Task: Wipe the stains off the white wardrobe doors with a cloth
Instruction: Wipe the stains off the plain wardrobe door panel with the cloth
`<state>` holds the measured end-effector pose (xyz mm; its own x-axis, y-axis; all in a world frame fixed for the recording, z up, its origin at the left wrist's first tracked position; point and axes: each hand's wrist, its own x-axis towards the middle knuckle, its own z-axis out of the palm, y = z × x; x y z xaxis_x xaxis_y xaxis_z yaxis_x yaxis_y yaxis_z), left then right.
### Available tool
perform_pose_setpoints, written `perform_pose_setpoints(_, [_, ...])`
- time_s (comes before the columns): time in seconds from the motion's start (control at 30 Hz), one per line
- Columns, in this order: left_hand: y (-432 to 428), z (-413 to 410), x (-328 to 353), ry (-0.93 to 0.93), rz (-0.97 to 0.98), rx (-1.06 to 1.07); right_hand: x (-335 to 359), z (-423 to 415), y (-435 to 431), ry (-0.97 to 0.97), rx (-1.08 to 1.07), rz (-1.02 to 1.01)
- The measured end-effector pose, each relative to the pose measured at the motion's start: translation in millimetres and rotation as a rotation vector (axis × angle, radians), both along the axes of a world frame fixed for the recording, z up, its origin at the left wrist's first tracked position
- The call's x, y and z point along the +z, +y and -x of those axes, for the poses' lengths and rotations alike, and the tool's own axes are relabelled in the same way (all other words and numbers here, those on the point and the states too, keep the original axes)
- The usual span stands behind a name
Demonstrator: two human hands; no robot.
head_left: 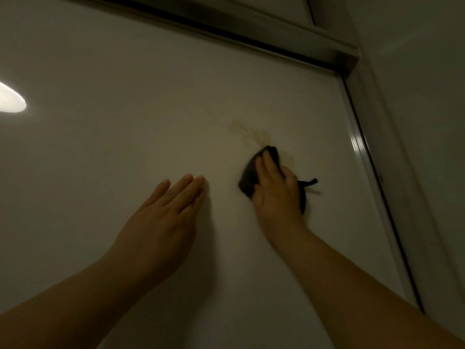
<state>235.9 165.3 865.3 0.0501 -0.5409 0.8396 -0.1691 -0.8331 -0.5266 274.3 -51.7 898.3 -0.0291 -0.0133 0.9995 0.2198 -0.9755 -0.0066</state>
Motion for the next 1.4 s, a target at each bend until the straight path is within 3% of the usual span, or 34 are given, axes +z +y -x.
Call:
perform_pose_setpoints(0.13, [-5.1, -2.5, 5.9, -0.027, 0.017, 0.014, -38.6, 12.8, 22.7, -0.013, 0.041, 0.291])
perform_pose_setpoints(0.23, [-3.0, -3.3, 7.1, -0.028, 0.011, 0.012, -48.3, 9.1, -15.6, -0.005, 0.029, 0.445])
perform_pose_setpoints(0.4, [1.8, -5.2, 12.1, -0.037, -0.003, -0.012, 12.0, 0.4, -55.9, 0.05, 0.011, -0.06])
perform_pose_setpoints(0.47, [3.1, -4.7, 17.1, -0.054, 0.005, -0.029, 42.7, 2.8, -39.3, 0.079, 0.009, -0.15])
perform_pose_setpoints(0.57, [3.9, -1.3, 24.5, -0.075, 0.003, -0.02, 65.6, 10.4, 3.6, 0.002, 0.039, -0.022])
perform_pose_setpoints(0.67, [6.0, 1.4, 32.6, -0.096, 0.029, 0.001, 45.8, 11.8, 38.4, -0.08, 0.08, 0.165])
perform_pose_setpoints(0.8, [13.8, 7.5, 37.3, -0.102, 0.038, -0.002, 14.1, 3.7, 5.7, -0.04, 0.053, 0.392])
perform_pose_setpoints(0.87, [19.3, 9.9, 36.7, -0.107, 0.042, -0.009, 23.4, 0.5, -23.3, -0.042, 0.028, 0.332])
perform_pose_setpoints(0.97, [31.5, 6.9, 37.7, -0.095, 0.052, -0.013, 62.3, 7.6, -29.1, -0.002, 0.049, 0.005])
perform_pose_setpoints(1.07, [40.8, 2.9, 42.1, -0.1, 0.053, 0.026, 96.9, 17.2, 7.9, 0.064, 0.073, -0.063])
perform_pose_setpoints(1.13, [41.8, 2.8, 43.9, -0.109, 0.065, 0.028, 105.1, 21.7, 39.0, 0.047, 0.116, 0.01])
perform_pose_setpoints(1.27, [41.0, 1.4, 43.4, -0.124, 0.066, 0.01, 67.0, 18.4, 67.2, -0.203, 0.109, 0.328])
perform_pose_setpoints(1.4, [47.3, 1.1, 37.1, -0.089, 0.063, 0.021, 21.6, 17.9, 26.7, -0.122, 0.09, 0.523])
